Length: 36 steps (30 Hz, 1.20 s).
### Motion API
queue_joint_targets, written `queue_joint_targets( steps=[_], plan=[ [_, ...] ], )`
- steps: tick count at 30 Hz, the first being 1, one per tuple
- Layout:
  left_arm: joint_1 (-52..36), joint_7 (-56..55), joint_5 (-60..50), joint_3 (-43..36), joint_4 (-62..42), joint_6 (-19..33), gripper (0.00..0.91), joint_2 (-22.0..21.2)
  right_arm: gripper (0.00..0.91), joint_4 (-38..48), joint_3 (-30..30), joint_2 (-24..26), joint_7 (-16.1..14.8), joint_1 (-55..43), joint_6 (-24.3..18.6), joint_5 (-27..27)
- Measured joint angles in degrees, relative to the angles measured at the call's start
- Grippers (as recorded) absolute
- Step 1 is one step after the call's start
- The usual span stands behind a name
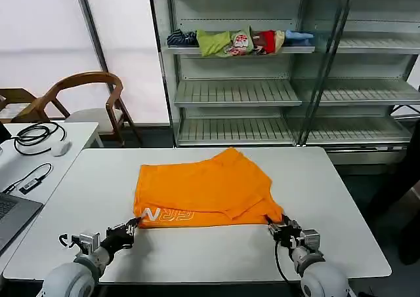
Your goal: Fold and organize the clothes.
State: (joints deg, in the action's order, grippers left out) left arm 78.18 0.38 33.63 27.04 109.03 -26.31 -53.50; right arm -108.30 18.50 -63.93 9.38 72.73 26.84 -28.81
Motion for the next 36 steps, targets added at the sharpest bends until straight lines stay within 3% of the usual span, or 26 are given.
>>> queue_joint_targets(
  steps=[17,36],
  plan=[
    [1.7,0.8,-0.35,1.11,1.34,0.2,0.02,-0.28,0.0,-4.31,1.43,1.15,-0.72,3.83,-0.94,1.52],
    [11.9,1.71,-0.61,5.74,7.99,2.28,0.02,-0.12,0.0,-12.46,6.18,3.55,-2.13,17.01,-4.21,5.49]
  ],
)
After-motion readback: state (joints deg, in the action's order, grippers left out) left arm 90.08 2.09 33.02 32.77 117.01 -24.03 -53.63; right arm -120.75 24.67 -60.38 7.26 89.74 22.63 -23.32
